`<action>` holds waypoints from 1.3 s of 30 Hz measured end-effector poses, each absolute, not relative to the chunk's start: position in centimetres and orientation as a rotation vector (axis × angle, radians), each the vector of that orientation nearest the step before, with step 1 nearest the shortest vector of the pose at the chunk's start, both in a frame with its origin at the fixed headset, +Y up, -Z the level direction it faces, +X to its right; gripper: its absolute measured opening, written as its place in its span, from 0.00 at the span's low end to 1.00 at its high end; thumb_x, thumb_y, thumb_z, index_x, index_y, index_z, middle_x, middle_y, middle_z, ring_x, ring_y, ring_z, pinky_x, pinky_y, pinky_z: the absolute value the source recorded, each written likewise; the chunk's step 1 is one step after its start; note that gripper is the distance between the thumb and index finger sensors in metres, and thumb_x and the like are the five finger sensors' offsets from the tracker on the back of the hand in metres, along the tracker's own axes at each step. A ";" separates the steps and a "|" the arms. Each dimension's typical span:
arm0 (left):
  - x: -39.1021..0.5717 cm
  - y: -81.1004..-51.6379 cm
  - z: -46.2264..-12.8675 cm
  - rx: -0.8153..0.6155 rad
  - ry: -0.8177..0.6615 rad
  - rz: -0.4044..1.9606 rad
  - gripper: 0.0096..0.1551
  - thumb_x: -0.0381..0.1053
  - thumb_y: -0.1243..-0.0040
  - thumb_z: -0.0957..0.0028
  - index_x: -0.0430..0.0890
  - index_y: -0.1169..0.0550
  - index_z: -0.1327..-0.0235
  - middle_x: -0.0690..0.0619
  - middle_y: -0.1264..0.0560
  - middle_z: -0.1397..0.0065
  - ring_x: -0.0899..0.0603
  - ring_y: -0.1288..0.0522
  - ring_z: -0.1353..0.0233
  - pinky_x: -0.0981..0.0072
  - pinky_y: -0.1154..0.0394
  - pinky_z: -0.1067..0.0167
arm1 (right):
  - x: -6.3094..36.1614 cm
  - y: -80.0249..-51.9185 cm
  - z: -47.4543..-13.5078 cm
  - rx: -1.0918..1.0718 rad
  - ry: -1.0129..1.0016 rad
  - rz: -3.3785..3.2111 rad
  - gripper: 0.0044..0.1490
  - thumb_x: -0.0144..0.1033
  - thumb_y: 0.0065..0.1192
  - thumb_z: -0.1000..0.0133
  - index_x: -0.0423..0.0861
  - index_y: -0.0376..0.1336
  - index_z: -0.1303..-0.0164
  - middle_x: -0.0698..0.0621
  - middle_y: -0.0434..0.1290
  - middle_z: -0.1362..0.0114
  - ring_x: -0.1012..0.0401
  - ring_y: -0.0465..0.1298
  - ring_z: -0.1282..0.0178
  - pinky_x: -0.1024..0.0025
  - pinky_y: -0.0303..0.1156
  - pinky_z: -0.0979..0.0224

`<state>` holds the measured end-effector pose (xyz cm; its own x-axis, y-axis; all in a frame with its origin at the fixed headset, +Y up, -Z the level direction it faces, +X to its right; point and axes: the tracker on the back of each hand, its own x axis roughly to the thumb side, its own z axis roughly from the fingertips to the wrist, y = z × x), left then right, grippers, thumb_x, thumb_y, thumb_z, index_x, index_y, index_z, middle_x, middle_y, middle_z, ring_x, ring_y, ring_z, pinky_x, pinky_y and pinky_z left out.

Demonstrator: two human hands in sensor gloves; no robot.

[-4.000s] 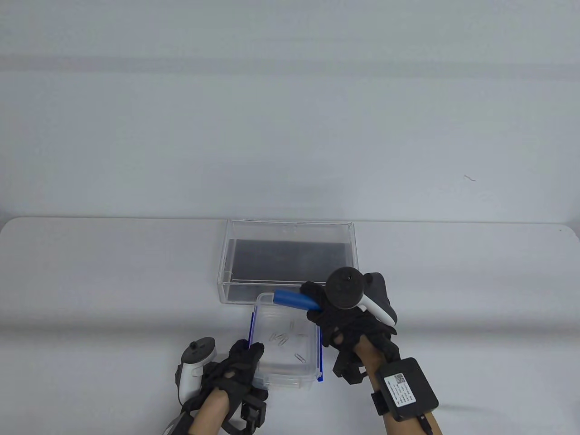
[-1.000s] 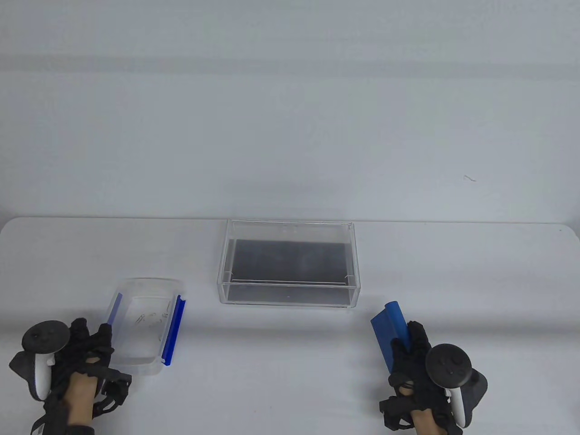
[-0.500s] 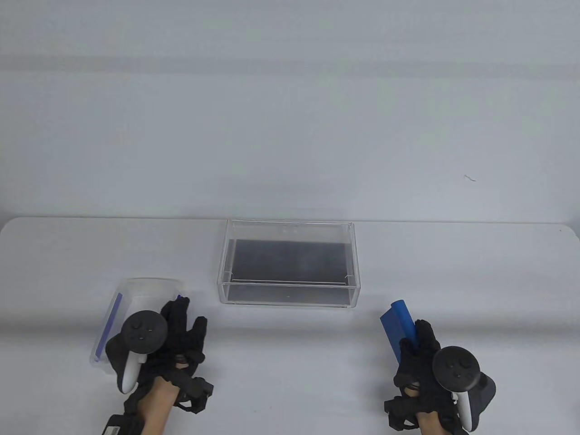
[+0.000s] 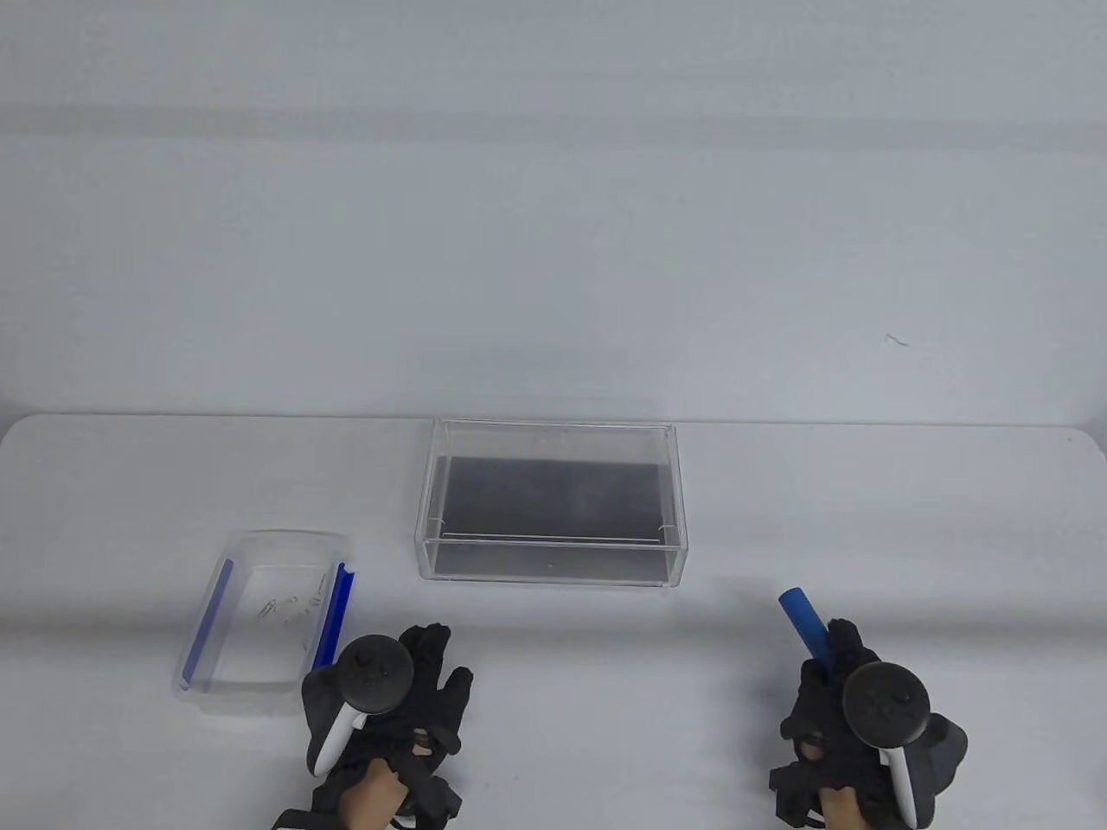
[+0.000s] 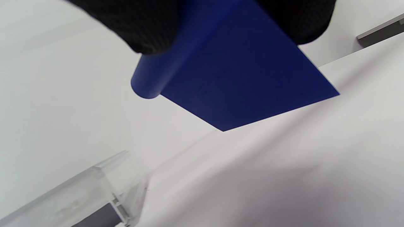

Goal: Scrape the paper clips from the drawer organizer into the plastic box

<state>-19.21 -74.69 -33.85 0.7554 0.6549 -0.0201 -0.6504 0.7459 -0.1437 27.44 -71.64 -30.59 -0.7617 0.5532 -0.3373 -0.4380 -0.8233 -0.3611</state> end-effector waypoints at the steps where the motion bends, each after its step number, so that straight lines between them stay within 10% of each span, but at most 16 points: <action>1: -19.2 -74.7 -33.8 -0.140 -0.032 0.717 0.42 0.61 0.48 0.50 0.45 0.44 0.27 0.42 0.50 0.23 0.30 0.49 0.24 0.39 0.44 0.29 | 27.6 -71.8 -30.6 -0.616 -0.348 2.520 0.37 0.40 0.62 0.50 0.55 0.51 0.31 0.49 0.64 0.29 0.48 0.67 0.32 0.48 0.61 0.27; 39: -19.1 -75.4 -33.8 -0.214 -0.025 0.706 0.42 0.61 0.48 0.50 0.45 0.43 0.27 0.42 0.50 0.23 0.29 0.49 0.24 0.39 0.43 0.30 | 27.7 -76.9 -32.7 -0.780 0.175 2.891 0.38 0.38 0.73 0.55 0.53 0.56 0.36 0.52 0.68 0.33 0.50 0.69 0.34 0.48 0.63 0.27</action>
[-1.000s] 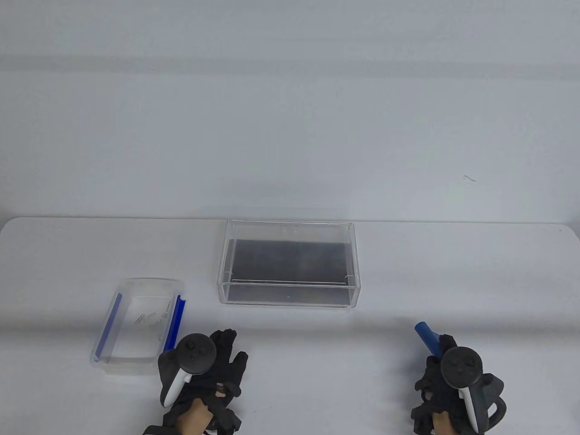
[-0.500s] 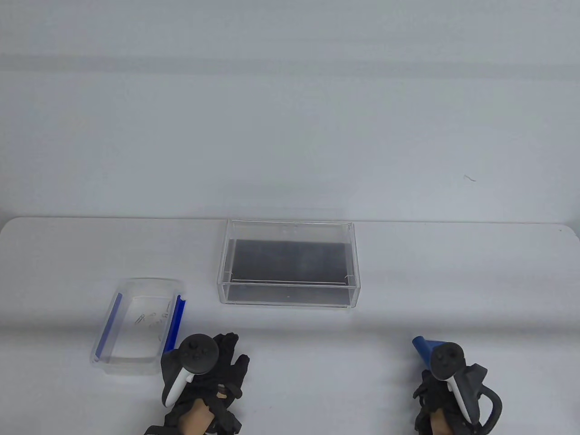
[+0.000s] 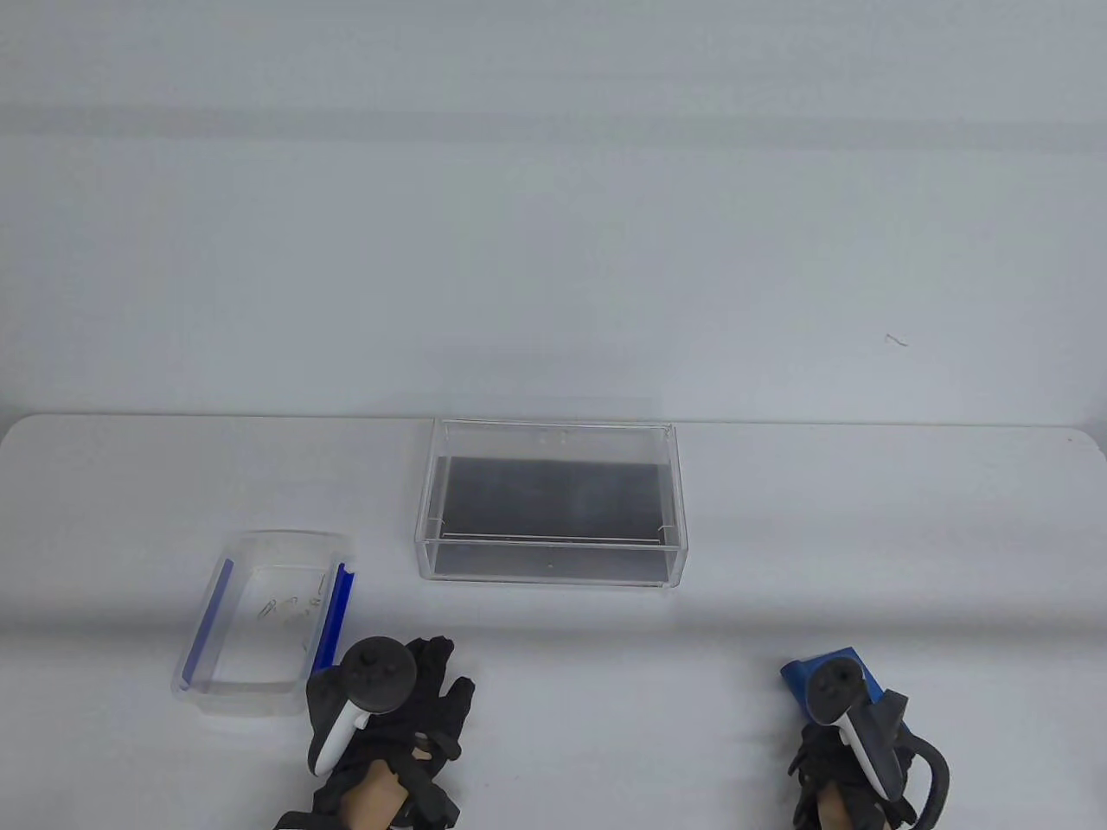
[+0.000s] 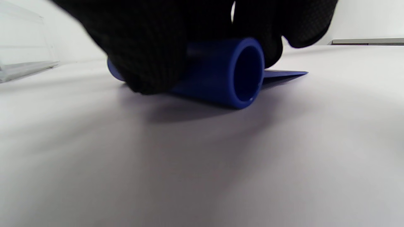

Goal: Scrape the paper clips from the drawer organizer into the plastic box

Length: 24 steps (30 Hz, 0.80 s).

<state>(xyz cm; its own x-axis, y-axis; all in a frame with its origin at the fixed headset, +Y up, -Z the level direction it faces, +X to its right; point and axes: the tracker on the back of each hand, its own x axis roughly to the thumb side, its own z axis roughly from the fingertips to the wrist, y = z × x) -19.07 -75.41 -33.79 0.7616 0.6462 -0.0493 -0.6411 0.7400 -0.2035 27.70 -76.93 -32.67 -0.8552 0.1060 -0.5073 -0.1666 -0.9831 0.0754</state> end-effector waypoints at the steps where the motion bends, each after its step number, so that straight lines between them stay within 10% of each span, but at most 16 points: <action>1: -19.1 -75.4 -33.8 -0.214 -0.024 0.706 0.42 0.61 0.48 0.50 0.45 0.43 0.27 0.42 0.50 0.23 0.29 0.49 0.24 0.39 0.43 0.30 | 27.7 -76.9 -32.7 -0.777 0.189 2.888 0.38 0.38 0.73 0.54 0.53 0.56 0.36 0.52 0.68 0.32 0.50 0.69 0.33 0.48 0.62 0.27; 24: -18.2 -75.0 -33.7 -0.186 -0.086 0.697 0.42 0.62 0.48 0.50 0.45 0.43 0.27 0.42 0.49 0.23 0.30 0.48 0.23 0.39 0.42 0.30 | 19.9 -71.9 -31.8 -0.173 -0.134 2.435 0.45 0.51 0.61 0.50 0.54 0.45 0.28 0.52 0.55 0.22 0.47 0.58 0.21 0.46 0.55 0.21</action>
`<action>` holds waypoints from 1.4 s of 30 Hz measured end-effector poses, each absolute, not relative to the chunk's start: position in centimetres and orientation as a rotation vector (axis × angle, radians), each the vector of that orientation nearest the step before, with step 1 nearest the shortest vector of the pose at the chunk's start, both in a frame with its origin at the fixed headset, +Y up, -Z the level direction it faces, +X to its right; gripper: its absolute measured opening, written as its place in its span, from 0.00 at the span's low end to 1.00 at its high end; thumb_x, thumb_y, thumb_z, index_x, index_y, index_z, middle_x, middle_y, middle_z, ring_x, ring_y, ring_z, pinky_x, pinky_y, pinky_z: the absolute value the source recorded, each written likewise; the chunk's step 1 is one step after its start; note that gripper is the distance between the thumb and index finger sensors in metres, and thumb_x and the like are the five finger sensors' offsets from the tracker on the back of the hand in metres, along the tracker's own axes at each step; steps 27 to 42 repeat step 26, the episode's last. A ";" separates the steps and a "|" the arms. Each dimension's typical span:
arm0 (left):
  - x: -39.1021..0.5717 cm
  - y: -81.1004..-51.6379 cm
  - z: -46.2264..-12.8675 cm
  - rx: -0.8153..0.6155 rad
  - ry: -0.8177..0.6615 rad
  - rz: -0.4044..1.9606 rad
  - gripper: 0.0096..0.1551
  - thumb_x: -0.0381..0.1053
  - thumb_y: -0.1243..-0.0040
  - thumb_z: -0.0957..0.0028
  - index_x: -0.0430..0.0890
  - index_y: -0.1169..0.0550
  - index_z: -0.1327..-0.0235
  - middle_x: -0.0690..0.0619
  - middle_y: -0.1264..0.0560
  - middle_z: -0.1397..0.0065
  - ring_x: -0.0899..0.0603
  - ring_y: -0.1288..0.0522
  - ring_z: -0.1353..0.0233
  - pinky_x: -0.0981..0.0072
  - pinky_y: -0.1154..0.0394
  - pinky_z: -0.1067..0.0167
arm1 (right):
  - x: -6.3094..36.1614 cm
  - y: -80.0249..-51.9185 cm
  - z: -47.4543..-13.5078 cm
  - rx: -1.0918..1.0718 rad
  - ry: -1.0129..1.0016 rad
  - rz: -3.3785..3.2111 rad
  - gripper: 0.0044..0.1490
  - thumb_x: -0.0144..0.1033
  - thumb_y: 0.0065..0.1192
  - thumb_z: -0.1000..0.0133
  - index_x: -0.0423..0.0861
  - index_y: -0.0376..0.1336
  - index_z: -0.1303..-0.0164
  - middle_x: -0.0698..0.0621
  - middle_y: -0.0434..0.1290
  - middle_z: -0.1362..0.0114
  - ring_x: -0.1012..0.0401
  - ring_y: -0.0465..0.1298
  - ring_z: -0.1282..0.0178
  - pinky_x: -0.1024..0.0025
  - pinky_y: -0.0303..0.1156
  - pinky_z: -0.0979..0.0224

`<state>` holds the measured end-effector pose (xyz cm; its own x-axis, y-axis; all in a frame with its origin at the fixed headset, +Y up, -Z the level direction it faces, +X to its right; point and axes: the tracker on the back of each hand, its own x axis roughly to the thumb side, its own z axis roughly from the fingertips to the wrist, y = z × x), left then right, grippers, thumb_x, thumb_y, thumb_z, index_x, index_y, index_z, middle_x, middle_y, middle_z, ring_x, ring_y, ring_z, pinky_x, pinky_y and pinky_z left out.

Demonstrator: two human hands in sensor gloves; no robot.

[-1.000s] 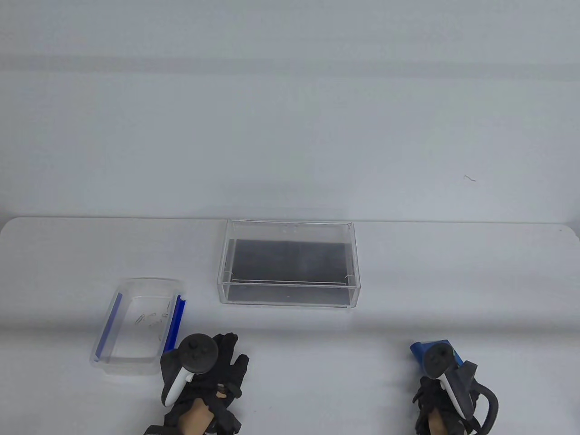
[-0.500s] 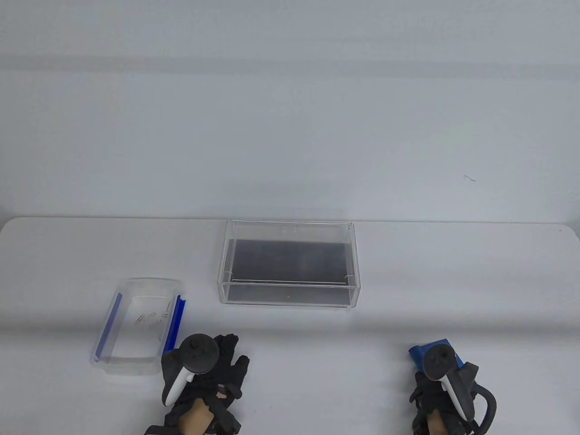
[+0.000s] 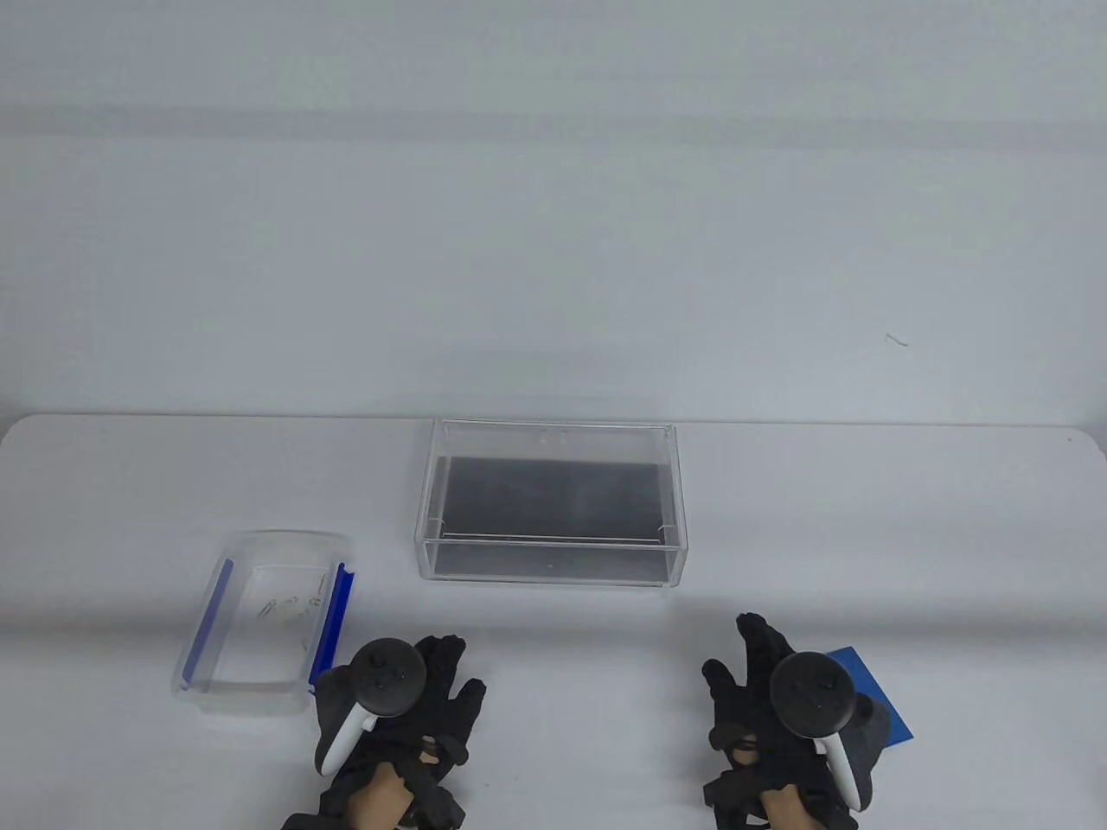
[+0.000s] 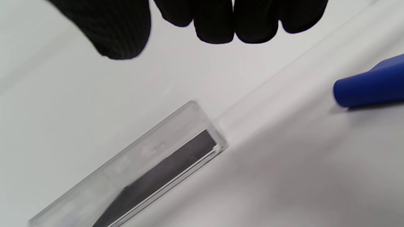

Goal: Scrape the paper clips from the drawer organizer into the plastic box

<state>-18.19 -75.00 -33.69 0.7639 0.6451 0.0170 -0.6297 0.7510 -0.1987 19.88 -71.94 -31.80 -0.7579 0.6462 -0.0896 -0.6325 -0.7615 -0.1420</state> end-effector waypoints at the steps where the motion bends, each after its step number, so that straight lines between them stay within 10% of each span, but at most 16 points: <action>1: -18.2 -75.0 -33.7 -0.184 -0.090 0.699 0.42 0.62 0.48 0.50 0.45 0.43 0.27 0.42 0.49 0.23 0.30 0.48 0.23 0.39 0.42 0.30 | 19.6 -72.0 -31.8 -0.150 -0.118 2.432 0.45 0.51 0.61 0.50 0.54 0.44 0.27 0.52 0.54 0.21 0.46 0.57 0.20 0.45 0.55 0.21; 42: -18.0 -76.0 -34.0 -0.256 -0.117 0.717 0.40 0.62 0.48 0.50 0.46 0.41 0.27 0.42 0.47 0.23 0.30 0.46 0.24 0.39 0.39 0.31 | 16.1 -75.8 -32.8 0.112 0.245 2.499 0.50 0.53 0.60 0.50 0.53 0.39 0.26 0.50 0.47 0.20 0.46 0.51 0.18 0.44 0.50 0.20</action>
